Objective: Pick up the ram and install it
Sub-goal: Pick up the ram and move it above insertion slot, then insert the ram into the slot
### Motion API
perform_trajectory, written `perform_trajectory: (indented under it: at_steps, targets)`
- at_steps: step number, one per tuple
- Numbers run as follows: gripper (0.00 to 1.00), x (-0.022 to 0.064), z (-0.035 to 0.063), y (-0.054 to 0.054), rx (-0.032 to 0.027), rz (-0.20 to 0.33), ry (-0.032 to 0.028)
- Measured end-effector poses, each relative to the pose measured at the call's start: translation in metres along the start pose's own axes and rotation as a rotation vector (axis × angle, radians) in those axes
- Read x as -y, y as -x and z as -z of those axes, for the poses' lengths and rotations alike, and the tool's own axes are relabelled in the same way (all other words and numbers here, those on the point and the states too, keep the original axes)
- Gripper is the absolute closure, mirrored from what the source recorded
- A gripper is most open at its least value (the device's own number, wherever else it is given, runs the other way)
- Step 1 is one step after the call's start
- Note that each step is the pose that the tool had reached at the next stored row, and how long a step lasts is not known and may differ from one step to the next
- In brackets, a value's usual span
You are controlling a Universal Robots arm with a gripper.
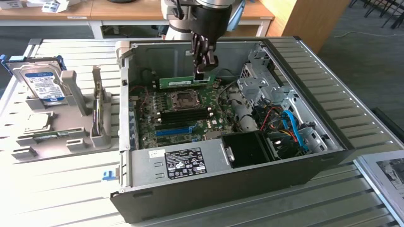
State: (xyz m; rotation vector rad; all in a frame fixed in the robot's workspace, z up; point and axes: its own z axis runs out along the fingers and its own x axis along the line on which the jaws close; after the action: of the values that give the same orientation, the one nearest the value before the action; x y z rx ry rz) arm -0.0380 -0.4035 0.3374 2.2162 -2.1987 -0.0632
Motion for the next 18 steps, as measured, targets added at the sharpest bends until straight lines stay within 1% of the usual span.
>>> perform_trajectory:
  at_steps: [13,18]
  targets:
    - [0.88,0.0001,-0.0002,0.0,-0.0002,0.0,0.0001]
    - [0.88,0.0004,-0.0086,-0.0001,0.0,-0.001,0.0]
